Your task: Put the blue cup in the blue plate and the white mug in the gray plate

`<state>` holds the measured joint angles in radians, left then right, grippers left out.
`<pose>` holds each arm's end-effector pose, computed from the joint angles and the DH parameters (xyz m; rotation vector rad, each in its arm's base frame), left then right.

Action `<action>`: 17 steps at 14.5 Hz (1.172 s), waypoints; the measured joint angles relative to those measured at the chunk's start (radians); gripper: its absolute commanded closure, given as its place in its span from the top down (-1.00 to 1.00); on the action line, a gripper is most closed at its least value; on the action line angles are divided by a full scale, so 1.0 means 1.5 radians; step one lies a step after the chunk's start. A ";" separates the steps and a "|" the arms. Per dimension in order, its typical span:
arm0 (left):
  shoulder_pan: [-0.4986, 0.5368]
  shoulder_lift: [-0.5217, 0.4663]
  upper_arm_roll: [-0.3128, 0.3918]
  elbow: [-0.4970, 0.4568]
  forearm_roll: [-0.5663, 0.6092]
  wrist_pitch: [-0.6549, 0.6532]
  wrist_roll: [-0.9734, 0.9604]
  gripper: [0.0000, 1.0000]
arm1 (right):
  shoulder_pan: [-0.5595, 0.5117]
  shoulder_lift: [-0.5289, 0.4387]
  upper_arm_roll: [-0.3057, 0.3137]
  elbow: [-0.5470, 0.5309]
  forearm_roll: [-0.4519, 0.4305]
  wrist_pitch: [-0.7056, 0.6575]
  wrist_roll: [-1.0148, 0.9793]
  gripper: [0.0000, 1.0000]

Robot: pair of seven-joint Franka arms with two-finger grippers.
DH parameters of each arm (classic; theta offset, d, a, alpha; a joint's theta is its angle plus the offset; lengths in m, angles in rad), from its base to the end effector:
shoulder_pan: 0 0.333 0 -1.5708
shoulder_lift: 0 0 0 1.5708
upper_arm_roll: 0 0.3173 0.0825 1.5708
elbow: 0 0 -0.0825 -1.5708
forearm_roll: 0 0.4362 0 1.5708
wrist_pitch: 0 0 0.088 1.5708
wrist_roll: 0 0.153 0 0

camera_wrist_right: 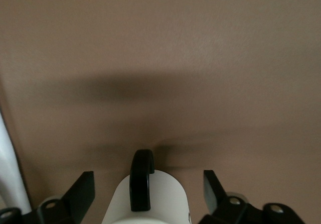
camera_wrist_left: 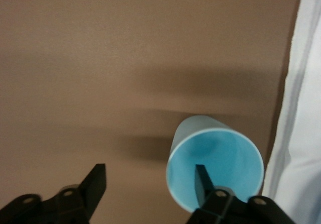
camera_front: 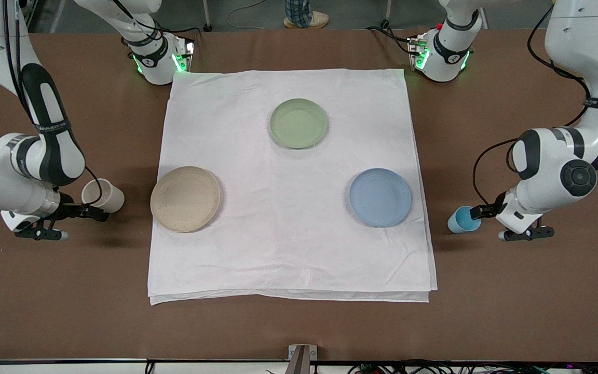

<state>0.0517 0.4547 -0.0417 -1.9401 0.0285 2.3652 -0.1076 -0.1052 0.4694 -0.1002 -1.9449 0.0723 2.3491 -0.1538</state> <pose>0.6538 0.0075 0.1625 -3.1345 -0.1583 0.0455 0.6339 -0.1299 0.1507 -3.1214 0.1478 0.0941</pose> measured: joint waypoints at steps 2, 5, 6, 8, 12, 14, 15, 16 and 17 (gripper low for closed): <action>-0.003 0.023 -0.003 0.001 0.000 0.024 -0.013 -0.71 | 0.000 0.001 0.001 -0.010 0.002 0.002 0.000 -0.72; -0.005 0.029 -0.004 0.002 0.000 0.029 -0.016 -1.00 | 0.001 0.001 0.002 -0.010 0.003 -0.007 0.000 -1.00; -0.005 0.027 -0.005 0.005 0.000 0.028 -0.016 -1.00 | 0.001 0.000 0.003 -0.007 0.004 -0.017 0.002 -1.00; -0.004 0.012 -0.016 0.013 0.000 0.005 -0.017 -1.00 | 0.010 -0.006 0.006 0.009 0.009 -0.063 0.035 -1.00; -0.005 -0.058 -0.091 0.020 0.000 -0.091 -0.105 -1.00 | 0.117 -0.070 0.014 0.043 0.021 -0.177 0.218 -1.00; -0.008 -0.075 -0.146 0.016 0.000 -0.108 -0.191 -0.99 | 0.189 -0.097 0.017 0.031 0.033 -0.186 0.306 -1.00; -0.014 -0.074 -0.167 0.013 0.000 -0.110 -0.230 -0.98 | 0.221 -0.102 0.017 0.019 0.035 -0.176 0.344 -1.00; -0.025 -0.071 -0.181 0.009 0.000 -0.110 -0.265 -0.97 | 0.248 -0.102 0.017 0.003 0.035 -0.151 0.374 -1.00; -0.042 -0.065 -0.186 0.005 0.000 -0.110 -0.293 -0.93 | 0.267 -0.100 0.017 -0.015 0.035 -0.119 0.391 -0.99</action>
<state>-0.0108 0.3574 -0.3214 -1.9319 0.0285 2.2002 -0.5479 0.2956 0.3193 -0.0742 -1.9671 0.1253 2.1706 0.4331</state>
